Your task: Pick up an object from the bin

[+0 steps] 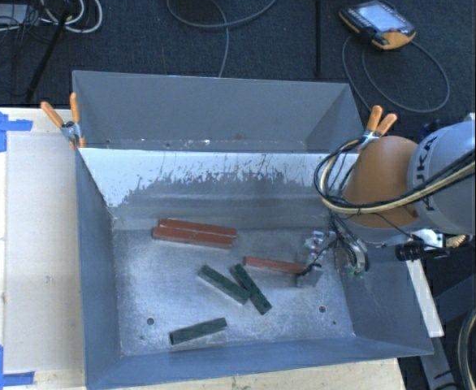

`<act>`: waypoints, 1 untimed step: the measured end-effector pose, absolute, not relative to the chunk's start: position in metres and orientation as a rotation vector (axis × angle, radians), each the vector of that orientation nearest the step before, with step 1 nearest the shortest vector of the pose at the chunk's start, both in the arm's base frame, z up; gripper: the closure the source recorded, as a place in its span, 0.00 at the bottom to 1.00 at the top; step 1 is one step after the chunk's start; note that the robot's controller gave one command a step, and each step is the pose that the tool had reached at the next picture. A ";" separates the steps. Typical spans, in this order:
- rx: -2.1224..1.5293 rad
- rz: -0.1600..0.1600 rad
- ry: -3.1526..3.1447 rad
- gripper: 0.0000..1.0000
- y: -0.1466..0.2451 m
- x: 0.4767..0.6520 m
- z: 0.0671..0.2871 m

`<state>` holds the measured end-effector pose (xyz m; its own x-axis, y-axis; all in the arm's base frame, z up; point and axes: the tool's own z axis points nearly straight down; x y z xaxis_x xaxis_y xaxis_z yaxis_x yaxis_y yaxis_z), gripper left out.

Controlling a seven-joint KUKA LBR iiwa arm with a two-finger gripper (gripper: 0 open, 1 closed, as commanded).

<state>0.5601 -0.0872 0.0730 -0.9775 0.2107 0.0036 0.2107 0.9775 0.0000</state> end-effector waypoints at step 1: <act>-0.332 -0.002 -3.114 1.00 -0.087 0.558 0.091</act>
Offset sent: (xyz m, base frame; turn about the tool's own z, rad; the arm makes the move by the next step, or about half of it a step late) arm -0.0002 0.0000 0.0535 0.0000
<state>0.5584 -0.0869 0.0906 -0.9774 0.2110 0.0099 0.2110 0.9775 0.0004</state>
